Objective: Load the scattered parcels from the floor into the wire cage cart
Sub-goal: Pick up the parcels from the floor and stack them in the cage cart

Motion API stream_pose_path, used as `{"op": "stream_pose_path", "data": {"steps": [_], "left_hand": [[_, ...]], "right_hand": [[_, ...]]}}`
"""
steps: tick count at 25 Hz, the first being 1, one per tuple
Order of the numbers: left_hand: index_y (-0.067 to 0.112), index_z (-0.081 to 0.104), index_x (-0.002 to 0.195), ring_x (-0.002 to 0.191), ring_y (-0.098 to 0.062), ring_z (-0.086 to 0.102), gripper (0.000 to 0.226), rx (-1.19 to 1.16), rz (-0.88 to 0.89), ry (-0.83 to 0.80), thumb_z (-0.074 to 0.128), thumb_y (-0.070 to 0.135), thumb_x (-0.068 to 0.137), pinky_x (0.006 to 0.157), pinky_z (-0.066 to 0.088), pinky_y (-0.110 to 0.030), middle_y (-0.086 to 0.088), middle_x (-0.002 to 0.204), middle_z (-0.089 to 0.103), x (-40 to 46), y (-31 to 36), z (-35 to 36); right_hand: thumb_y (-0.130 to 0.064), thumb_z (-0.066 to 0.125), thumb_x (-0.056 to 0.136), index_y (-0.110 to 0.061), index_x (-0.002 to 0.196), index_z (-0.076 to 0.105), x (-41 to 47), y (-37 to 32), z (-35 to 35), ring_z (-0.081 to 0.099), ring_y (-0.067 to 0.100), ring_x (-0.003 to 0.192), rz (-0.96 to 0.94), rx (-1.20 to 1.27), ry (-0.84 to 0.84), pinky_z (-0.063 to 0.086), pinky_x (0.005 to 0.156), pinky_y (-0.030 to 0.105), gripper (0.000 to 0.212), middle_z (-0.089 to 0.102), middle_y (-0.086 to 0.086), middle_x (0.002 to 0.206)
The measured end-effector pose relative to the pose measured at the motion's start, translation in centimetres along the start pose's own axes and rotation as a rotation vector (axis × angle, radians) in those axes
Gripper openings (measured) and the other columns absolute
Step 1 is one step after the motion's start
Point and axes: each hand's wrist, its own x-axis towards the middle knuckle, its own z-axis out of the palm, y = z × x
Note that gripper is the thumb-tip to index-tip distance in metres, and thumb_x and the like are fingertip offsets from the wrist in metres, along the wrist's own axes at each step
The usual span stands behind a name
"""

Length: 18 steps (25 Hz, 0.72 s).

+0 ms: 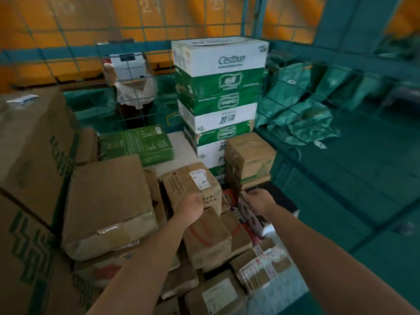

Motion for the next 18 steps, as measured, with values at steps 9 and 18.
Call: {"op": "stream_pose_path", "data": {"steps": [9, 18], "left_hand": [[0.011, 0.066, 0.101, 0.095, -0.028, 0.063, 0.020, 0.303, 0.318, -0.304, 0.050, 0.019, 0.094, 0.085, 0.053, -0.036, -0.010, 0.103, 0.067, -8.4, 5.4, 14.7], [0.016, 0.064, 0.081, 0.091, -0.030, 0.067, 0.018, 0.572, 0.628, -0.667, 0.048, 0.012, 0.086, 0.075, 0.052, -0.032, -0.011, 0.090, 0.071, -24.7, 11.3, 35.0]], "right_hand": [[-0.014, 0.052, 0.092, -0.023, 0.067, 0.052, -13.7, 16.2, -7.1, 0.051, 0.020, 0.071, 0.294, 0.208, 0.311, 0.044, 0.066, 0.026, 0.026, 0.058, 0.006, 0.083], [-0.016, 0.054, 0.090, -0.017, 0.084, 0.060, -31.5, 36.4, -14.8, 0.058, 0.023, 0.072, 0.589, 0.545, 0.666, 0.040, 0.053, 0.025, 0.008, 0.063, 0.006, 0.079]]}}
